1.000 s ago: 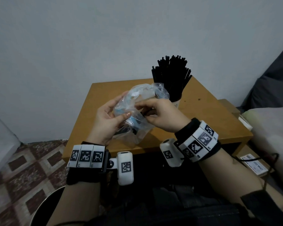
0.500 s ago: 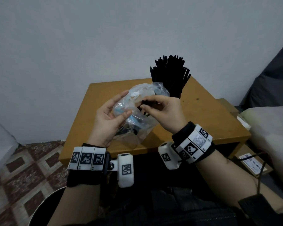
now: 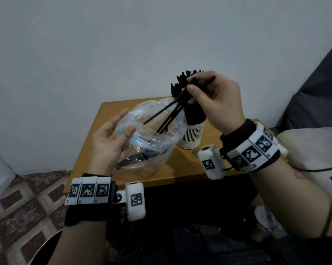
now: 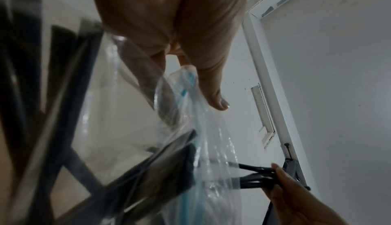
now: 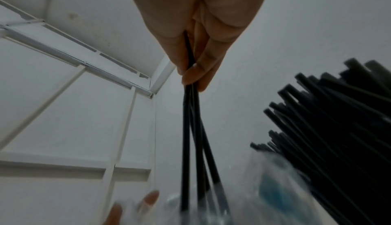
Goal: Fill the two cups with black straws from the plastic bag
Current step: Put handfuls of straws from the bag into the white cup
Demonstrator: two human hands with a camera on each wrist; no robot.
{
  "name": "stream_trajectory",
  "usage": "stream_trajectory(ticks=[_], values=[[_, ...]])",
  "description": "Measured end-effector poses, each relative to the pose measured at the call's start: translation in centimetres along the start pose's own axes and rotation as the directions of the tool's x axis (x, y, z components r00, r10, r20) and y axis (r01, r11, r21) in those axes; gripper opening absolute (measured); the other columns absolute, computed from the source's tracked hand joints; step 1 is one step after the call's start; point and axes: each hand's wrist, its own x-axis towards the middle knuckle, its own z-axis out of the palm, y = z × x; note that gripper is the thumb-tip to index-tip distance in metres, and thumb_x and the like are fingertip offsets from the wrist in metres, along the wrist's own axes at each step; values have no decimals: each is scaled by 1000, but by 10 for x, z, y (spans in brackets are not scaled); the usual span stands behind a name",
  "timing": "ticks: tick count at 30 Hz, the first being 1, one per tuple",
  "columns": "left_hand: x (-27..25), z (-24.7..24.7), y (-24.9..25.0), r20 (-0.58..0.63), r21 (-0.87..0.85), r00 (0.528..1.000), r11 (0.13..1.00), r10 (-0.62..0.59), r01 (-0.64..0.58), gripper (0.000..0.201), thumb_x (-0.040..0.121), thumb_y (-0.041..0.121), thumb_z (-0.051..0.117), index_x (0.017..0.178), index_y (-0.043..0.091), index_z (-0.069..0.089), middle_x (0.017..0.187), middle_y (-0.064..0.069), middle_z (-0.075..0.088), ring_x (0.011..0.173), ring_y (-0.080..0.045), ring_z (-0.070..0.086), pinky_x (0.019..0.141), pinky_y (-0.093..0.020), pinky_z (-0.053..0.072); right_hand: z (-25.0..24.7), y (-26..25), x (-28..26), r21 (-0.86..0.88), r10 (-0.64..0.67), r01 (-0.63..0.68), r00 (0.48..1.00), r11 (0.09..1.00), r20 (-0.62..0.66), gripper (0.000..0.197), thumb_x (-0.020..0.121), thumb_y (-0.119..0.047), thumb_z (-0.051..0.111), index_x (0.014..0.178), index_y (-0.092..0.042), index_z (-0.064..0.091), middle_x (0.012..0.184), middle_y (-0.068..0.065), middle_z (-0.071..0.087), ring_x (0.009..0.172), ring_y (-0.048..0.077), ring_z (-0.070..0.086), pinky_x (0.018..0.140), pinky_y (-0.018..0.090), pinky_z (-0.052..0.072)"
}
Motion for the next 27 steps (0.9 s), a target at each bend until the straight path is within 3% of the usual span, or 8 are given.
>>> stream_trajectory(ticks=[4,7,10,14,17,21,24,27], values=[[4,-5,-1,-71,20,997,999,42,-40,49,67,20,74,115,23,65,118,-7,68,97,-17,69,71,-26,59,-14,-12,23,8,-19,20,999,1000,-40,14,85,-4,66,91,-15,63,81,-7,69,62,12,68,62,21,52],[7,-8,-7,-155,29,986,998,58,-54,46,72,17,71,117,22,64,126,-11,63,100,-20,68,69,-25,59,-23,-20,40,8,-64,64,996,998,-58,10,84,-7,65,92,-14,63,84,10,71,66,21,69,66,31,55],[9,-12,-14,-241,30,968,997,75,-70,40,80,13,70,119,19,63,129,-13,61,97,-18,69,66,-22,58,-31,-28,52,10,-103,104,992,995,-75,9,85,-6,63,93,-9,63,86,18,70,66,22,69,65,29,53],[11,-20,-18,-306,58,945,993,115,-102,39,84,9,69,122,17,62,128,-15,61,84,-11,70,63,-18,57,-42,-34,59,-64,-136,132,989,989,-63,10,85,-6,62,95,-7,63,85,15,70,66,20,69,65,28,53],[12,-24,-17,-323,69,938,991,127,-111,40,85,9,69,123,16,62,130,-16,60,87,-15,67,61,-16,55,-47,-33,60,-184,-141,138,990,973,-5,9,85,-11,63,92,-17,63,82,6,70,71,23,71,69,37,57],[11,-24,-17,-317,95,940,990,128,-103,36,84,11,70,117,23,64,130,-19,59,69,-4,65,59,-16,54,-50,-29,58,-350,-182,188,982,918,52,9,86,-12,60,93,-17,62,80,-6,65,71,18,69,68,28,56],[10,-23,-18,-315,88,941,991,123,-100,39,84,11,70,120,20,63,130,-18,59,95,-20,68,64,-18,56,-52,-26,59,-419,-204,225,974,880,94,12,87,-14,59,98,-17,63,82,-16,63,72,6,66,71,26,56],[10,-23,-17,-317,81,941,992,117,-96,38,84,11,70,120,20,63,130,-17,59,90,-19,67,62,-17,56,-52,-26,59,-455,-189,233,972,859,141,11,87,-15,60,97,-19,62,82,-9,65,71,11,67,72,29,57]])
